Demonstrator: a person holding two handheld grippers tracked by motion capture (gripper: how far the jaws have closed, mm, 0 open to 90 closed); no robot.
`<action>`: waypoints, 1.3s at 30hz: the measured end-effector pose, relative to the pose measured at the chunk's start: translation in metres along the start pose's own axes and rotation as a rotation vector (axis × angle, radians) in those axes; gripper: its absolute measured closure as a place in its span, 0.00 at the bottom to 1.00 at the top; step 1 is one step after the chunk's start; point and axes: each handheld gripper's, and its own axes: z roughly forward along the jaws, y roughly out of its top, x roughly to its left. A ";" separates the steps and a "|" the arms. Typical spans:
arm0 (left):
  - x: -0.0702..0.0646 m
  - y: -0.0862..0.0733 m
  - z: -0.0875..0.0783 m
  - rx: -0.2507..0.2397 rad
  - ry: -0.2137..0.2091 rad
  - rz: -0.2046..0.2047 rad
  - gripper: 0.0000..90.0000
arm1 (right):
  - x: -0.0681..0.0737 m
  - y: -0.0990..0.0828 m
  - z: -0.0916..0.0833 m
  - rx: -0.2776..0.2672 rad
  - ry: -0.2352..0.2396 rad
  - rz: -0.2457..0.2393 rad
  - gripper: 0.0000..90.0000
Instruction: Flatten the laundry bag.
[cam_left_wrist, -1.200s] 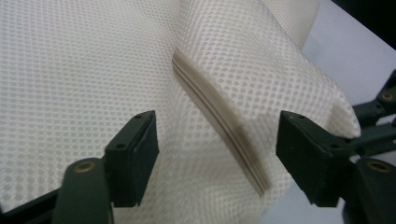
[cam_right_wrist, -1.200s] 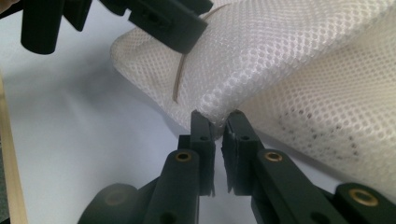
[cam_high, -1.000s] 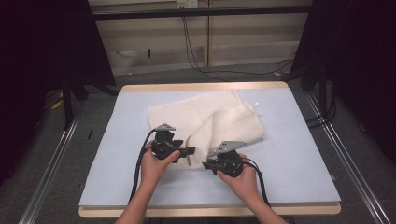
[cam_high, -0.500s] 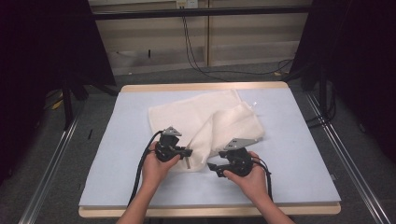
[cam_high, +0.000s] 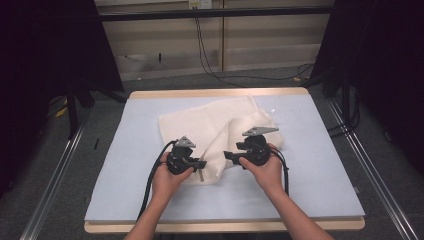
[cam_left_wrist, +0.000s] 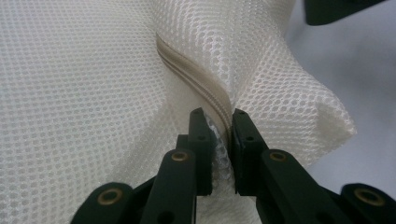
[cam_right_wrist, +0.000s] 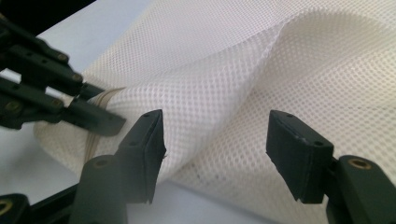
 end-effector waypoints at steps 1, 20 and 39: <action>0.000 0.000 0.000 -0.002 -0.002 0.001 0.90 | -0.002 0.003 0.007 0.000 -0.014 0.007 0.42; 0.000 -0.004 -0.011 -0.040 -0.048 -0.019 0.76 | -0.009 0.003 0.004 -0.020 0.098 0.051 0.97; 0.016 -0.006 -0.033 -0.096 -0.094 -0.150 0.42 | 0.001 -0.029 -0.018 -0.005 0.065 -0.014 0.97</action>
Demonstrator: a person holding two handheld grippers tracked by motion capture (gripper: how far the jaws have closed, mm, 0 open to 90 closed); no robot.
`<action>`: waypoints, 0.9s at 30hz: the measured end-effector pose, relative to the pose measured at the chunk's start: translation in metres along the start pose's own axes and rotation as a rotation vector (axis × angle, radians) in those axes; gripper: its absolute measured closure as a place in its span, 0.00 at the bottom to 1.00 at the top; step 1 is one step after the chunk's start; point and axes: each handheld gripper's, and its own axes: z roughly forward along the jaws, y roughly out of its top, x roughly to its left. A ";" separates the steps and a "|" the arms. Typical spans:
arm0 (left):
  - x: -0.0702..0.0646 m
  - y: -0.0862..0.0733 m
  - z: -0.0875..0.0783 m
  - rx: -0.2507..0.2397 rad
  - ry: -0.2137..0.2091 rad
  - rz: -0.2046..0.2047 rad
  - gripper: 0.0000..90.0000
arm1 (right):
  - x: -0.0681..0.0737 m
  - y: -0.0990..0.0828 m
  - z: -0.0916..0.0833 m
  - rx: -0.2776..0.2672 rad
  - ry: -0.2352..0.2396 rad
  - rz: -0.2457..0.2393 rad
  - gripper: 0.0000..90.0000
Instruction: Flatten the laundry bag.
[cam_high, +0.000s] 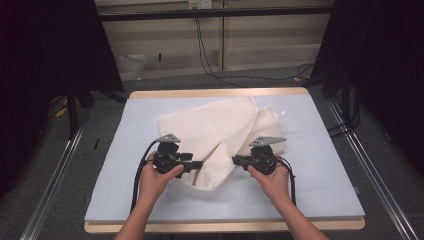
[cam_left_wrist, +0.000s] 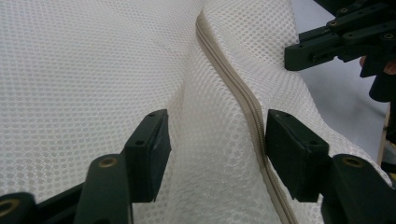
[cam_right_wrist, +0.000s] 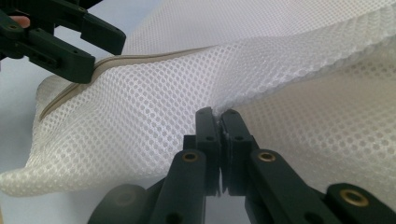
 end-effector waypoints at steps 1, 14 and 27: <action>0.001 0.000 -0.002 0.003 0.022 0.007 0.40 | -0.001 -0.001 0.000 0.001 0.001 0.003 0.97; 0.037 -0.026 -0.011 0.087 0.247 -0.008 0.40 | 0.003 -0.013 -0.006 0.010 0.002 -0.012 0.97; 0.037 -0.029 -0.008 0.153 0.355 -0.008 0.45 | 0.005 -0.023 -0.011 0.004 0.014 -0.020 0.96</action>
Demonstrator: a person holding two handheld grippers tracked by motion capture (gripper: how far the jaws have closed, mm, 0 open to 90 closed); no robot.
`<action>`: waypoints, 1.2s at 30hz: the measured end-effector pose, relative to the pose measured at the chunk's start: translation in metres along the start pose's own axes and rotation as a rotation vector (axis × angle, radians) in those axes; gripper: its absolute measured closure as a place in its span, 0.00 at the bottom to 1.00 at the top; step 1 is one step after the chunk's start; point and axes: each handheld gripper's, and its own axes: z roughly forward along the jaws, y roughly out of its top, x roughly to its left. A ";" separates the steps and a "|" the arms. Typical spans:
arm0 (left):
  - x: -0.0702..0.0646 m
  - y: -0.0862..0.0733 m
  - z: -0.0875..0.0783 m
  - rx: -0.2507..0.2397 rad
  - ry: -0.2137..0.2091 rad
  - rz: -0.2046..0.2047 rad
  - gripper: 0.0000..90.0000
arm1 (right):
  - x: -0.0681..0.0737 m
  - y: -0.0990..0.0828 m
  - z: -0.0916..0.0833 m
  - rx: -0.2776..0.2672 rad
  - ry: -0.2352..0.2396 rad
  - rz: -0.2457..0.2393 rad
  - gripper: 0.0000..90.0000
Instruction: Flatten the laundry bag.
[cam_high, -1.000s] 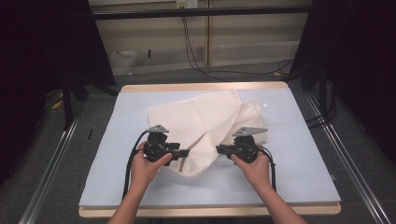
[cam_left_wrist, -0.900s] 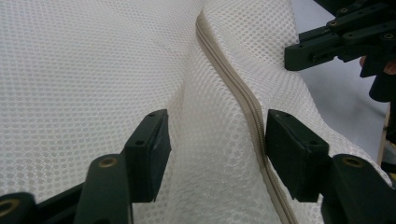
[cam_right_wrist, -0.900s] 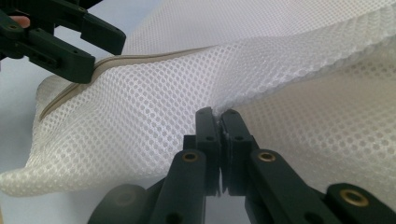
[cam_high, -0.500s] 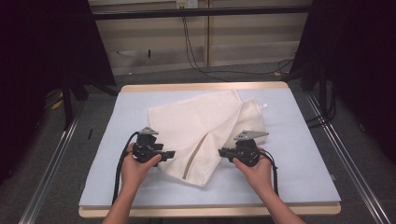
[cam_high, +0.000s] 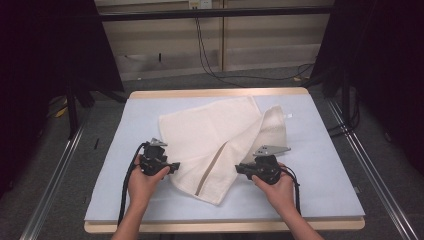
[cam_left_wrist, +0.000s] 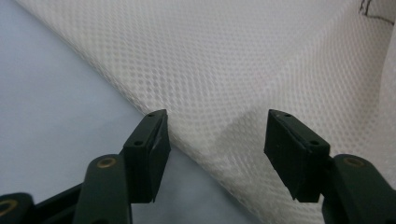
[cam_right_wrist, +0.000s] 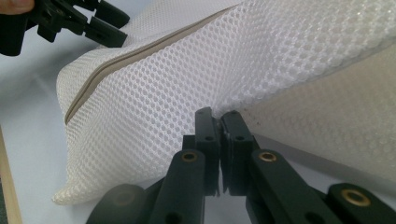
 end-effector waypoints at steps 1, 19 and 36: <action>-0.001 -0.001 0.000 -0.008 0.013 -0.011 0.48 | 0.000 0.000 0.000 0.000 0.001 0.003 0.96; 0.020 0.022 0.006 -0.061 0.015 -0.090 0.97 | 0.004 0.000 -0.003 -0.004 0.011 -0.014 0.96; 0.015 0.012 0.000 -0.125 -0.042 -0.138 0.55 | 0.011 -0.012 -0.005 0.002 0.015 -0.011 0.96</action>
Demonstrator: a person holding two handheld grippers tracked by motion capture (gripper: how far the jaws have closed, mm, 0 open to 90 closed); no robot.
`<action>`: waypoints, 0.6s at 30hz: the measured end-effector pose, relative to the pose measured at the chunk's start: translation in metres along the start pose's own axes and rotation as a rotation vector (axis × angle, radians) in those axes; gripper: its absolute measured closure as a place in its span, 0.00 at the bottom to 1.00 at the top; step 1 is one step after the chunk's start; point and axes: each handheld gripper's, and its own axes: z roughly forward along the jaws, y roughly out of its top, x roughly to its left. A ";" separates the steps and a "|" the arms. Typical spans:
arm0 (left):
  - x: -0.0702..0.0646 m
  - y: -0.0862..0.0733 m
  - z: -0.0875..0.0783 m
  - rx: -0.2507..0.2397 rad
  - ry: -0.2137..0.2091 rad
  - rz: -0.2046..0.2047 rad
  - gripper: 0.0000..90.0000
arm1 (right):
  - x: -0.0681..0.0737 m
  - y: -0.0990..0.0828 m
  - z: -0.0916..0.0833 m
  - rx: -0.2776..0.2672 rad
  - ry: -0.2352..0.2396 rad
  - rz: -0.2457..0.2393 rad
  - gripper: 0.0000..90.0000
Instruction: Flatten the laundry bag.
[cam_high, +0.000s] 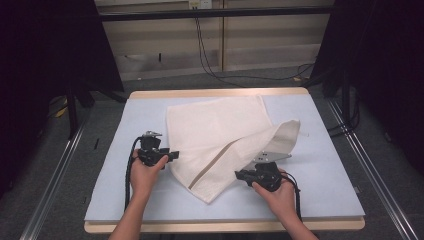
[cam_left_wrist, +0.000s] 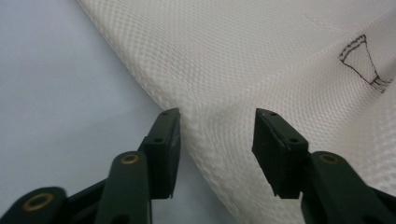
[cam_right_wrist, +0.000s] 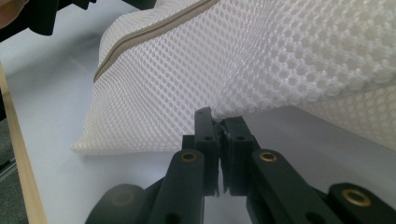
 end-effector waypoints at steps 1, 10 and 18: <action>-0.001 -0.002 -0.001 0.000 -0.014 -0.007 0.55 | 0.000 0.000 0.000 0.002 0.001 -0.004 0.96; -0.012 -0.016 0.004 0.055 -0.018 0.014 0.89 | 0.000 -0.004 -0.005 -0.001 0.006 -0.005 0.90; -0.011 -0.011 0.005 0.072 -0.004 -0.013 0.96 | -0.007 -0.009 -0.018 0.000 -0.020 -0.023 0.76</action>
